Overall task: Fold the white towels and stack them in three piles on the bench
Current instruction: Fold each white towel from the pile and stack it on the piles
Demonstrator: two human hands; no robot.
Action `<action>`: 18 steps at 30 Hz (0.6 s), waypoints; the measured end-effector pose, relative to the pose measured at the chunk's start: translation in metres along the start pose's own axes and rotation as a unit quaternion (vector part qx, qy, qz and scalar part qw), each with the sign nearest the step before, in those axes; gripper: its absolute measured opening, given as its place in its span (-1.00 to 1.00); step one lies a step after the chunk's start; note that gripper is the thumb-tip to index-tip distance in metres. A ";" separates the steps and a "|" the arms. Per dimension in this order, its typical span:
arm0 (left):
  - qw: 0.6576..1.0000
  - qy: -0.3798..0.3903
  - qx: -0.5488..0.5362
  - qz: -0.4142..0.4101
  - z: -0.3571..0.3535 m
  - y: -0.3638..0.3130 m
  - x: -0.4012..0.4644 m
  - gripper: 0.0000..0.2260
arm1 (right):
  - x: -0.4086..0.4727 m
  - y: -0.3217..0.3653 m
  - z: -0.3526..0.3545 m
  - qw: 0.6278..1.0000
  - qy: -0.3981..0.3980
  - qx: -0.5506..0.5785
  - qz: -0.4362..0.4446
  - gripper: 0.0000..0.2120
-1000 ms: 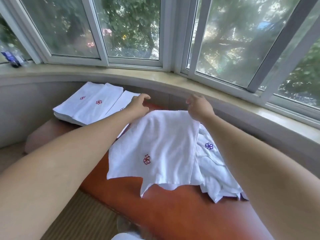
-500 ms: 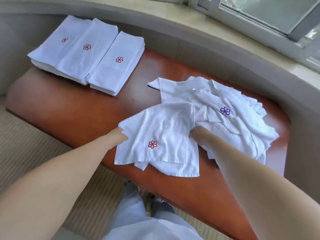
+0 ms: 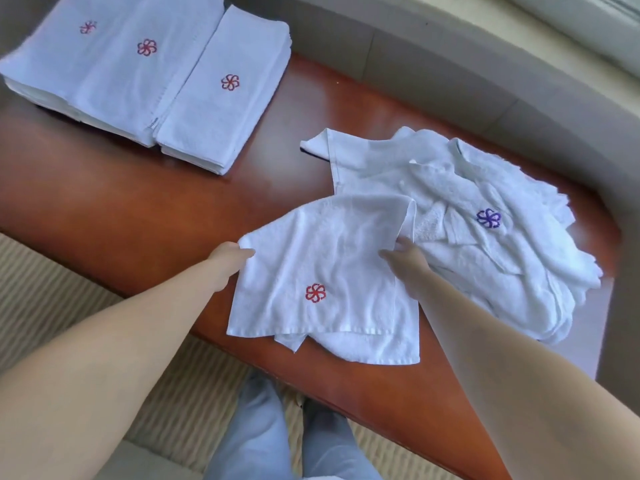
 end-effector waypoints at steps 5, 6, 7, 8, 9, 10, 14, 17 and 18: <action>0.985 0.038 -0.169 0.005 0.004 -0.027 0.008 -0.69 | 0.011 0.034 0.000 0.998 -0.055 0.032 0.017 -0.73; 0.976 0.060 -0.210 0.007 0.003 -0.033 0.004 -0.77 | 0.011 0.040 -0.001 0.998 -0.047 0.042 0.018 -0.78; 0.965 0.085 -0.246 0.011 0.002 -0.040 -0.003 -0.81 | 0.011 0.047 -0.003 0.998 -0.034 0.040 0.021 -0.84; 0.955 0.108 -0.275 0.012 0.002 -0.047 -0.009 -0.84 | 0.009 0.054 -0.004 0.999 -0.020 0.040 0.027 -0.91; 0.945 0.126 -0.302 0.009 0.004 -0.055 -0.017 -0.89 | 0.004 0.061 -0.003 0.998 -0.007 0.055 0.034 -0.95; 0.933 0.138 -0.331 0.003 0.007 -0.063 -0.026 -0.91 | 0.000 0.068 0.001 0.995 -0.001 0.088 0.039 -0.91; 0.894 0.220 -0.391 0.009 0.019 -0.069 -0.062 -0.81 | -0.021 0.069 0.023 0.968 0.040 0.246 -0.002 -0.85; 0.925 0.309 -0.207 0.082 0.010 -0.028 -0.080 -0.85 | -0.035 0.028 0.019 0.981 0.140 0.122 -0.060 -0.85; 0.925 0.329 -0.152 0.116 0.006 -0.011 -0.083 -0.78 | -0.039 0.011 0.017 0.980 0.166 0.075 -0.074 -0.80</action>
Point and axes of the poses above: each hand's wrist, its own x-axis towards the middle knuckle, its own z-axis out of the back of the hand, y = z × x, the point moved 8 cm from there along x, towards the middle knuckle, and after that the axes turned 6 degrees about -x, right-handed, at the moved point
